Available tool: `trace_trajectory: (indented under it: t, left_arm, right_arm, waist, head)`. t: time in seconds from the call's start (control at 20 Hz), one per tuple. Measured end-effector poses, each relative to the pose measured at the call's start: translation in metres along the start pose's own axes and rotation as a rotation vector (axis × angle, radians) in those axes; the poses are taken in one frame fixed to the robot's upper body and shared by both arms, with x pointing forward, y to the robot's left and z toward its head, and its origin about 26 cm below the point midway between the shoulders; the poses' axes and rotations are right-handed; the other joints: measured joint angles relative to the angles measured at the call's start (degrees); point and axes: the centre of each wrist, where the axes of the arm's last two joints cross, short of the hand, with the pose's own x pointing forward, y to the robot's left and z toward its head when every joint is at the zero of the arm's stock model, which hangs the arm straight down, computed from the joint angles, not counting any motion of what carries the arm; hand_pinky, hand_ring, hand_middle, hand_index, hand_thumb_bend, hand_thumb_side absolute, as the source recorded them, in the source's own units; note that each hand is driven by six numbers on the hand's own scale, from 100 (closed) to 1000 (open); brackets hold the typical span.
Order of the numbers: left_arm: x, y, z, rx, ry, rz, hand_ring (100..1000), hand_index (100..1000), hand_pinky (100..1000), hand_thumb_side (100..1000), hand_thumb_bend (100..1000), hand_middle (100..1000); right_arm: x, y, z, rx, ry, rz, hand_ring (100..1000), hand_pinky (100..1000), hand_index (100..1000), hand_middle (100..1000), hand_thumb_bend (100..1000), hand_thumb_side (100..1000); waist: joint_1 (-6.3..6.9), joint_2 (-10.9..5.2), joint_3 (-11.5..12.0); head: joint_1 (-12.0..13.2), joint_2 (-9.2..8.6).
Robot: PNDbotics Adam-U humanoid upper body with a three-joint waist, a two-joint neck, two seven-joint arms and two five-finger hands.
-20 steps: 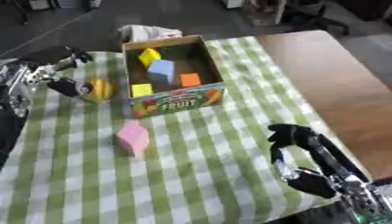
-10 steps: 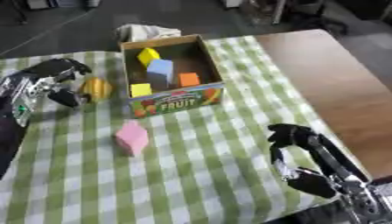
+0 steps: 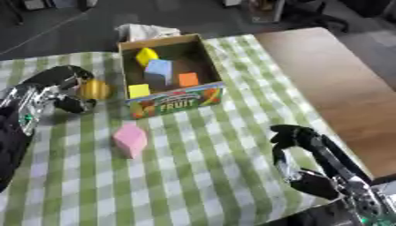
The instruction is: Pick up objects on the table and place them in the box.
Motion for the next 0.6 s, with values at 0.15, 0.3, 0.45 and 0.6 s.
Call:
trace_trajectory:
  t: [0.15, 0.3, 0.45, 0.6]
  left_arm:
    - [0.0003, -0.0011, 0.0, 0.005, -0.002, -0.001, 592, 788, 651, 233, 228, 625]
    - [0.002, -0.0033, -0.0002, 0.028, -0.002, -0.004, 518, 712, 595, 213, 214, 531]
    - [0.0026, -0.0047, -0.0002, 0.069, 0.003, -0.004, 460, 637, 552, 195, 195, 455]
    - [0.0035, -0.0023, 0.0001, 0.12, -0.001, -0.002, 412, 565, 522, 180, 149, 382]
  right_arm:
    - [0.0001, -0.0001, -0.0002, 0.0, -0.001, 0.0, 634, 698, 837, 637, 100, 267]
    - [0.0004, -0.0004, -0.0007, -0.001, -0.003, 0.001, 634, 698, 837, 637, 100, 267]
    - [0.0004, -0.0004, -0.0008, -0.001, -0.003, 0.001, 633, 698, 837, 636, 100, 266]
    - [0.0004, -0.0004, -0.0008, -0.001, -0.003, 0.001, 633, 698, 837, 636, 100, 265]
  waist:
    - [0.01, 0.0, -0.1]
    - [0.01, 0.0, -0.1]
    - [0.01, -0.01, 0.0]
    - [0.01, -0.01, 0.1]
  head:
    - [0.0, 0.0]
    - [0.0, 0.0]
    - [-0.1, 0.0]
    - [-0.2, 0.0]
